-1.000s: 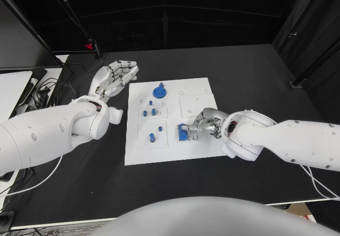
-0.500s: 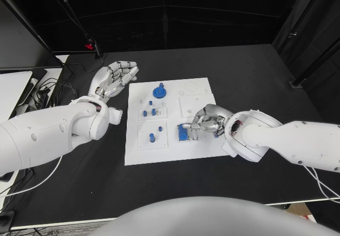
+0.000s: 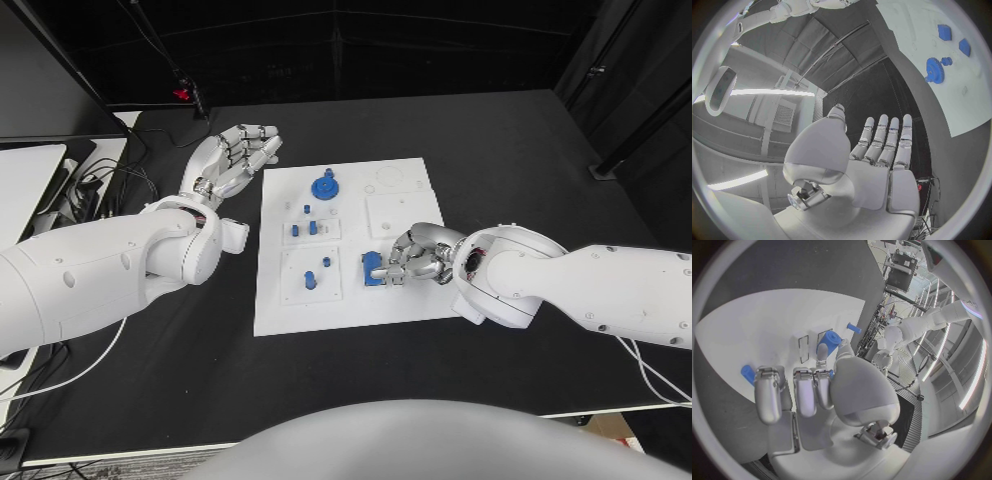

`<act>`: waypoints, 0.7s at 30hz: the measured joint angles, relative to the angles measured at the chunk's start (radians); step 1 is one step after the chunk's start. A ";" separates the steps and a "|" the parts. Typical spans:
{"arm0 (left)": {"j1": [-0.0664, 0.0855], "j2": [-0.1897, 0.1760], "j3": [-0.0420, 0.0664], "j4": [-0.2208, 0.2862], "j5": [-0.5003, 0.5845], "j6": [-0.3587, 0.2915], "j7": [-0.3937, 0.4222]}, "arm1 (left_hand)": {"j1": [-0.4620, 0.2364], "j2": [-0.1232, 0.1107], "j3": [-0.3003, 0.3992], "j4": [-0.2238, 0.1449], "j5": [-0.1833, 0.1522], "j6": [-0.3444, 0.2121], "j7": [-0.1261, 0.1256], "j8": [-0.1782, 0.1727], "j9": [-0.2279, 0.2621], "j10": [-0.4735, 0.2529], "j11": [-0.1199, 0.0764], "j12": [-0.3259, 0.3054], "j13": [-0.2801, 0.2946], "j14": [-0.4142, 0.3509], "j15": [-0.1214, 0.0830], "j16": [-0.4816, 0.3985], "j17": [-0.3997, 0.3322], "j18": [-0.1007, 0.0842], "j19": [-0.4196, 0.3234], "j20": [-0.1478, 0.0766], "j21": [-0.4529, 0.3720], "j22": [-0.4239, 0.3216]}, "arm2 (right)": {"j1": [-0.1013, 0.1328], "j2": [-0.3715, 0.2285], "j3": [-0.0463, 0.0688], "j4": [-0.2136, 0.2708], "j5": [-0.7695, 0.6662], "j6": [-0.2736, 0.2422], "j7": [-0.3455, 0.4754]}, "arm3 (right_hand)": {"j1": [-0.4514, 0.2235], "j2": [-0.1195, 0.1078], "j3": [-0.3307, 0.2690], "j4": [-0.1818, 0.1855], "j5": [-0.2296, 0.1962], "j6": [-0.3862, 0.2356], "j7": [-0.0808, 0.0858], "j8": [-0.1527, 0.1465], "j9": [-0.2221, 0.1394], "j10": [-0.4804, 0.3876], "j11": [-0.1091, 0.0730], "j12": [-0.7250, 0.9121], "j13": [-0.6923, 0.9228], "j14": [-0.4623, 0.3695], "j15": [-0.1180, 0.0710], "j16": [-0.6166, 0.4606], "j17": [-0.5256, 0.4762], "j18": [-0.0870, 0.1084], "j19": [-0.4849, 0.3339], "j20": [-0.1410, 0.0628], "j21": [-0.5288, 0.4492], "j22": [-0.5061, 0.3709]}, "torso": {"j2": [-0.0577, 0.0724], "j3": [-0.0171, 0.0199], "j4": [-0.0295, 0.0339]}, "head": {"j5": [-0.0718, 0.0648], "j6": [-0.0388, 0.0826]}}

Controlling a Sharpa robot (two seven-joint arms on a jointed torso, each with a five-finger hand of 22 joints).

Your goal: Assemble the parts on the task board

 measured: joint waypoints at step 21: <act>0.000 0.002 0.000 -0.001 0.000 0.001 0.000 | 0.000 0.000 -0.005 0.000 0.000 0.000 0.000 0.000 0.000 0.000 0.000 0.000 -0.001 0.000 0.000 0.004 -0.001 0.000 0.000 0.000 0.004 0.000 | -0.001 0.028 -0.001 -0.030 -0.026 0.009 -0.023 | 0.121 0.042 0.050 -0.005 0.162 -0.005 -0.024 -0.008 0.041 0.002 -0.023 0.009 0.007 -0.002 -0.023 0.000 0.000 0.000 0.000 -0.022 0.000 0.000 | -0.001 -0.0007 0.0006 | -0.001 0.000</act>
